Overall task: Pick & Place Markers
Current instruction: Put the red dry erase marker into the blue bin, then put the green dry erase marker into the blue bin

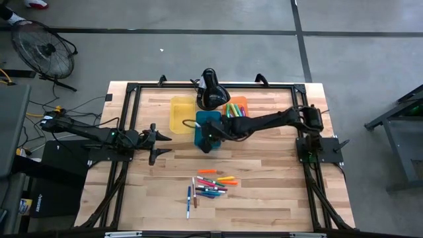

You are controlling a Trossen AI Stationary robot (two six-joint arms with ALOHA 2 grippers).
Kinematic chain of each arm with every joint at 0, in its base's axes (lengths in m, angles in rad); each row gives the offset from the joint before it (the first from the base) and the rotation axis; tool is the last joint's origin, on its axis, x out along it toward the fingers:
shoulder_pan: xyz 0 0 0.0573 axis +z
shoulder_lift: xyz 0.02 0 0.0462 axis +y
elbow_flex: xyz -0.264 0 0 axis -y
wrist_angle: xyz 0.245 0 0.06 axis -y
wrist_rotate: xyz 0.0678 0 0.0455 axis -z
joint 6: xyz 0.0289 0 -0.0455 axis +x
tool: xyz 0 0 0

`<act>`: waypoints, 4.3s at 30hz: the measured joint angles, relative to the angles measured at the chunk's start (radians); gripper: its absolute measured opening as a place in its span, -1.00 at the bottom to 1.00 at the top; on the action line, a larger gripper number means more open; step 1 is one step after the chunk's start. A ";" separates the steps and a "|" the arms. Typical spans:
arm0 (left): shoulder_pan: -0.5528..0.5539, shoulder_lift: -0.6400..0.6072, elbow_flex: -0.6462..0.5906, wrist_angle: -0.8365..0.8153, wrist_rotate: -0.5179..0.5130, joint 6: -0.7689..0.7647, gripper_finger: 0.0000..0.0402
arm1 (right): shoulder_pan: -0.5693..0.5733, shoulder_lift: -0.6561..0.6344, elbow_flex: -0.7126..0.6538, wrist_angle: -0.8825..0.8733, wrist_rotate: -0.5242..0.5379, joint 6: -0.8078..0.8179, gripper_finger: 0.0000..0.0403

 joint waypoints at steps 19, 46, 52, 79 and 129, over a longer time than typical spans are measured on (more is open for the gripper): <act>0.000 0.000 0.000 0.000 0.000 0.000 0.12 | -0.007 0.000 -0.001 -0.014 0.062 0.343 -0.89; 0.000 0.000 0.000 0.000 0.000 0.000 0.12 | 0.018 0.001 -0.001 -0.149 0.169 0.740 -0.81; 0.000 0.000 0.000 0.000 0.000 0.000 0.12 | 0.017 0.001 -0.001 -0.148 0.175 0.691 -0.69; 0.000 0.000 0.000 0.000 0.000 0.000 0.12 | 0.154 -0.003 -0.002 0.096 0.089 0.362 -0.41; 0.000 0.000 0.000 0.000 0.000 0.000 0.12 | 0.418 0.134 -0.001 0.041 0.121 -0.146 -0.41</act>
